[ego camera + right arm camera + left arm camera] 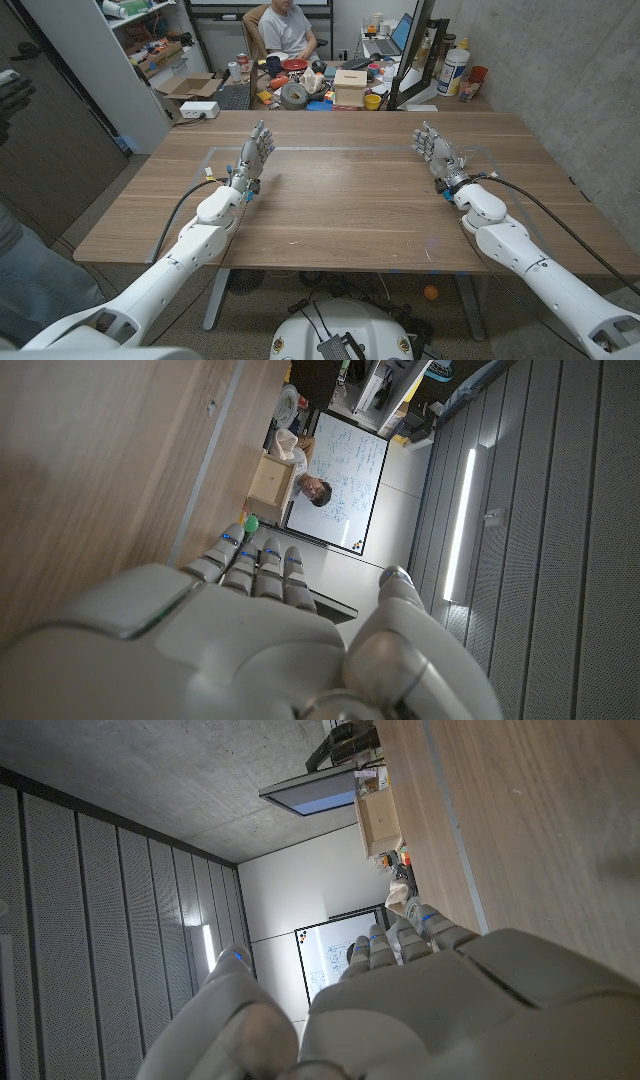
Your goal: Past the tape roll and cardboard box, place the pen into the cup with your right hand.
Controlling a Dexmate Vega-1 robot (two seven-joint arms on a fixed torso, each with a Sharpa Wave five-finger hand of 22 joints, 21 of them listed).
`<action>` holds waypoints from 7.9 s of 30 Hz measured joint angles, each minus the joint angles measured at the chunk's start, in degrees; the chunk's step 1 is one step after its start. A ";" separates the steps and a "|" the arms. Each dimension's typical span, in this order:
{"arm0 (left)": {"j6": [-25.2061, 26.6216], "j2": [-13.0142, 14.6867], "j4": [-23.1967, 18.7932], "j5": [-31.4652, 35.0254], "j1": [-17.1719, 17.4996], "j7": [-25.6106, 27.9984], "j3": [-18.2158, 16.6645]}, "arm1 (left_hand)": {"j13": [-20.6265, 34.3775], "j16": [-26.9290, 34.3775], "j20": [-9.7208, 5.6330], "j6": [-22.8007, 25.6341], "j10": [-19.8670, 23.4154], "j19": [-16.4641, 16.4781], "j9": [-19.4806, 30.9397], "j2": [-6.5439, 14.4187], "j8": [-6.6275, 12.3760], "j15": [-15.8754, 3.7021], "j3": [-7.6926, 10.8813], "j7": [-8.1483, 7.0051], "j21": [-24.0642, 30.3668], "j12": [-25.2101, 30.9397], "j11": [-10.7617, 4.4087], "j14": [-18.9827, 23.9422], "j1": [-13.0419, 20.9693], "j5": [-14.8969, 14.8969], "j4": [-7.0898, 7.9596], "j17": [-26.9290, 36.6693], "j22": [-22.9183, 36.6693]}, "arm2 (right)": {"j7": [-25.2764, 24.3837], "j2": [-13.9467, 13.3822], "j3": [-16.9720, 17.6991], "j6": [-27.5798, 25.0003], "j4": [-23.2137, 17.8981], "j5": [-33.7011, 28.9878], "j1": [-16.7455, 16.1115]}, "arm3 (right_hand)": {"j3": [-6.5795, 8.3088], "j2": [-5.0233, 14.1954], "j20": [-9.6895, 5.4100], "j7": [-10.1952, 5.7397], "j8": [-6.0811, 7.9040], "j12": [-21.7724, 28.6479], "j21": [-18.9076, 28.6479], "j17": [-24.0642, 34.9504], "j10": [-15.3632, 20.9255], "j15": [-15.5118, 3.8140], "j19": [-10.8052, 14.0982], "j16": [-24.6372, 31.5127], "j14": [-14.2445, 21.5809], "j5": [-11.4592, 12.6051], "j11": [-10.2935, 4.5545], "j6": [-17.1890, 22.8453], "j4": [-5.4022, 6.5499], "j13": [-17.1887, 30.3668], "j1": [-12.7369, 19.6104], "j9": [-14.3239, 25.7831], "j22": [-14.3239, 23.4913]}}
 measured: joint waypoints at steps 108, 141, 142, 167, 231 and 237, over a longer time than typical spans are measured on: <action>4.10 -0.01 2.61 1.78 -7.92 -7.13 3.96 | -0.02 0.00 0.53 0.00 0.01 -0.52 -0.02 0.23 0.21 0.00 -0.88 0.00 0.00 0.00 -0.01 0.00 0.23 0.00 0.38 -0.02 -0.02 | -31.90 -3.48 26.06 -15.80 -35.88 -32.20 -47.40 | 4.34 -4.25 2.88 -12.32 2.89 1.11 -6.58 -0.14 4.41 -3.59 7.96 -0.05 5.19 2.30 -7.92 10.86 -4.34 0.28 22.95 0.54 0.13; 3.65 -1.17 4.24 2.02 -9.20 -7.56 4.46 | -0.02 0.00 0.72 0.12 -0.29 -0.71 -0.02 0.53 0.21 -0.27 -1.22 -0.11 -0.23 0.00 -0.31 -0.90 0.53 0.00 0.38 -0.02 -0.02 | -33.57 -3.31 24.26 -33.84 -43.24 -55.56 -51.64 | 5.30 -5.00 2.67 -16.48 3.39 1.11 -7.88 0.01 4.37 -5.05 8.21 -0.04 4.80 2.40 -10.17 15.31 -4.31 0.27 26.70 0.53 0.14; 3.64 -1.22 4.31 2.05 -9.28 -7.64 4.50 | -0.02 0.00 0.72 0.12 -0.29 -0.71 -0.02 0.53 0.21 -0.27 -1.22 -0.11 -0.23 0.00 -0.31 -0.90 0.53 0.00 0.38 -0.02 -0.02 | -33.83 -3.60 23.61 -34.91 -43.32 -56.88 -51.58 | 5.45 -5.00 2.88 -16.60 3.67 1.11 -7.88 0.01 4.38 -5.25 8.42 -0.04 5.01 2.40 -10.17 15.59 -4.16 0.27 26.70 0.53 0.14; 4.06 -1.05 3.89 2.58 -9.64 -7.52 4.80 | -0.02 0.00 0.72 0.12 -0.29 -0.71 -0.02 0.53 0.21 -0.46 -1.37 -0.11 -0.23 0.00 -0.30 -1.08 0.53 0.00 0.23 -0.02 -0.02 | -34.32 -7.92 16.91 -47.19 -43.00 -66.91 -49.71 | 5.83 -5.36 3.28 -17.51 4.23 1.11 -8.69 0.00 5.10 -5.75 9.45 -0.04 5.52 2.84 -10.86 19.56 -3.78 0.27 28.27 0.81 0.27; 6.00 -0.78 2.12 3.46 -9.55 -5.66 5.30 | -0.02 0.00 1.75 0.12 -0.61 -2.14 -0.02 0.98 0.21 -0.14 -2.06 -0.11 -0.45 0.00 -0.62 -1.40 0.98 0.00 0.46 -0.02 -0.02 | -42.40 -10.21 9.73 -52.62 -34.38 -56.33 -42.76 | 7.43 -4.61 3.98 -18.48 6.66 2.89 -9.77 0.28 11.91 -6.47 13.86 0.84 12.61 2.84 -12.10 30.56 -2.82 0.26 31.15 1.45 0.25; 6.21 -0.63 1.78 3.46 -9.39 -5.50 5.30 | -0.02 0.00 1.75 0.12 -0.61 -2.14 -0.02 0.98 0.21 -0.14 -2.06 -0.11 -0.45 0.00 -0.63 -1.40 0.98 0.00 0.46 -0.02 -0.02 | -43.58 -10.16 9.45 -51.82 -33.17 -55.17 -42.14 | 7.72 -4.14 3.90 -18.54 7.17 3.12 -9.76 0.28 13.24 -6.42 14.96 1.30 13.66 2.84 -12.15 32.31 -2.99 0.26 31.63 1.60 0.25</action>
